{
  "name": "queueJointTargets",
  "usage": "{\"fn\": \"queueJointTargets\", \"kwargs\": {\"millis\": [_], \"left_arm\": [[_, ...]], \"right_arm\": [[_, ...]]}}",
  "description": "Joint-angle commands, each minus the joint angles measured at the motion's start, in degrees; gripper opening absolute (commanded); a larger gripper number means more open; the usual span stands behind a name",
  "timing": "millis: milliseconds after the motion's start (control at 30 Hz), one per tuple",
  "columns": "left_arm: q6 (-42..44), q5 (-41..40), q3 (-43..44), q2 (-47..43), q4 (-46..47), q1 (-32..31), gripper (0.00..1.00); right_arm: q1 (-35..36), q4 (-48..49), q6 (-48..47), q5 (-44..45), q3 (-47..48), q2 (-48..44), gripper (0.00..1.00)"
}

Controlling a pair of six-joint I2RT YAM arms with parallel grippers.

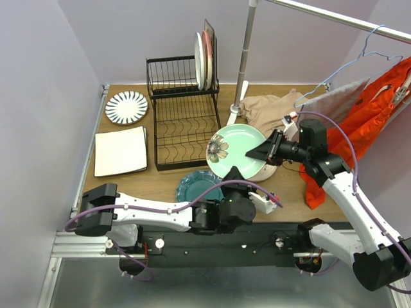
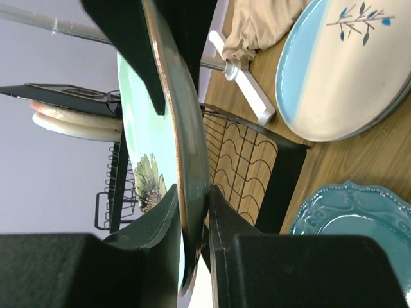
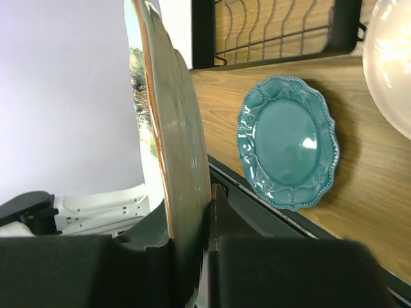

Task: Unload the plates from the dish rack
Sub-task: Place the plate at the center of the board.

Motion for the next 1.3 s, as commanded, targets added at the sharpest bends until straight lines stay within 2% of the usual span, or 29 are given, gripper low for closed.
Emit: {"fn": "queueJointTargets", "kwargs": {"millis": [0, 33, 100, 167, 200, 233, 367, 400, 433, 600, 733, 967, 1167, 1267], "left_arm": [[2.2, -1.28, 0.69, -0.91, 6.85, -0.17, 0.0], [1.85, -1.1, 0.52, -0.91, 6.93, -0.17, 0.0], [1.24, -0.75, 0.17, -0.73, 7.02, -0.17, 0.0], [0.09, -0.48, 0.25, -0.38, 7.02, -0.17, 0.06], [-0.26, -0.22, 0.34, -0.29, 6.94, -0.26, 0.12], [-0.96, 0.3, 0.43, -0.12, 6.76, -0.26, 0.25], [-2.19, 0.13, 0.69, 1.02, 5.53, -0.78, 0.43], [-2.46, 0.04, 0.61, 1.2, 5.35, -1.13, 0.53], [-2.89, 0.22, 0.69, 1.29, 5.18, -1.22, 0.58], [-8.33, 3.38, 2.88, 0.5, 0.79, -2.19, 0.61], [-12.46, 10.47, 4.82, -2.48, -1.85, -2.46, 0.61], [-22.38, 23.04, 6.49, -11.78, -7.12, -2.45, 0.61], [-29.87, 28.78, 6.67, -20.22, -10.11, -2.28, 0.62], [-31.9, 32.28, 8.77, -23.3, -10.03, 0.17, 0.64]], "right_arm": [[0.18, 3.61, -1.77, -0.4, -3.53, -2.1, 0.06], [0.18, 3.96, -1.15, -0.14, -4.06, -2.54, 0.01], [0.18, 6.06, -0.27, -0.13, -4.76, -2.89, 0.01], [0.18, 7.47, 1.31, -0.22, -5.47, -3.77, 0.01], [0.18, 8.87, 1.92, -0.14, -5.73, -4.04, 0.01], [0.18, 9.58, 2.97, 0.21, -5.99, -4.47, 0.01], [0.18, 11.87, 4.83, 2.93, -6.09, -6.67, 0.01], [0.18, 12.23, 5.09, 3.55, -6.0, -6.76, 0.01], [0.18, 12.58, 5.7, 3.99, -6.0, -6.68, 0.01], [0.17, 15.21, 8.17, 6.36, -6.7, -6.06, 0.01], [0.18, 15.13, 6.25, 8.3, -4.95, -5.53, 0.01], [0.09, 14.95, 4.65, 11.55, -6.52, -5.18, 0.01], [0.09, 14.08, 4.3, 14.71, -8.89, -8.6, 0.01], [0.09, 12.76, 4.56, 14.81, -10.39, -10.45, 0.01]]}}
